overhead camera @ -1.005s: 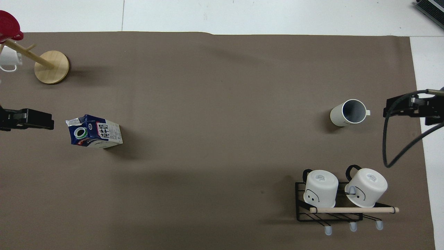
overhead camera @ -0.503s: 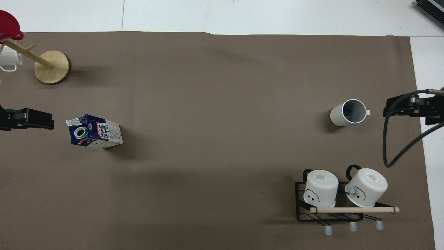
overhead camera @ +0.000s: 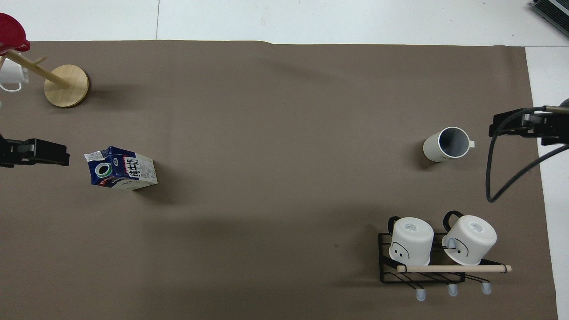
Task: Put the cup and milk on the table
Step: 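Reach the right gripper to the dark-lined white mug and grasp it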
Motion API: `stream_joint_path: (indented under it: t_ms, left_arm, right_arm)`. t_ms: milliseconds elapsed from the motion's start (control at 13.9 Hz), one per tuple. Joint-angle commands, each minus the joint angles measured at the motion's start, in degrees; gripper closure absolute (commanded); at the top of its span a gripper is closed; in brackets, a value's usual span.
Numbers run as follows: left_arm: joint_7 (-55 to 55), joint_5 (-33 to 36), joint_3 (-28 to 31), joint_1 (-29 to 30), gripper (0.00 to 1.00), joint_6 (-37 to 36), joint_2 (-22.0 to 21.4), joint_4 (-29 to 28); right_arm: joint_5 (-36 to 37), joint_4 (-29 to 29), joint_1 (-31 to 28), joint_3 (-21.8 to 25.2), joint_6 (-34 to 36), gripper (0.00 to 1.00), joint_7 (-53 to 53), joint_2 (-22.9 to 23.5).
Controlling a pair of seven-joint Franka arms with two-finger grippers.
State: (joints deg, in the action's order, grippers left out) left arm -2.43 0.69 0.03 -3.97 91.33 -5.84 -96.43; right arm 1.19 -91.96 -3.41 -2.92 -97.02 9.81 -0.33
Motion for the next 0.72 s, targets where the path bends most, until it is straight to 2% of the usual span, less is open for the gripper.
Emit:
stream_joint_path:
  t_ms: [0, 215, 503, 646]
  left_arm:
    - [0.2, 0.5, -0.2, 0.5, 0.00, -1.2, 0.0, 1.0]
    - [0.2, 0.5, -0.2, 0.5, 0.00, -1.2, 0.0, 1.0]
    - [0.2, 0.5, -0.2, 0.5, 0.00, -1.2, 0.0, 1.0]
    - [0.2, 0.5, -0.2, 0.5, 0.00, -1.2, 0.0, 1.0]
  right_arm:
    - [-0.7, -3.0, -0.7, -0.1, -4.5, 0.00, -2.2, 1.9]
    - [-0.7, -4.4, -0.5, -0.1, -8.4, 0.00, -2.2, 4.7]
    - [-0.7, -11.6, 0.1, -0.1, -18.1, 0.00, -2.2, 6.1]
    - [-0.7, -12.5, 0.2, -0.1, -19.0, 0.00, -2.2, 7.5]
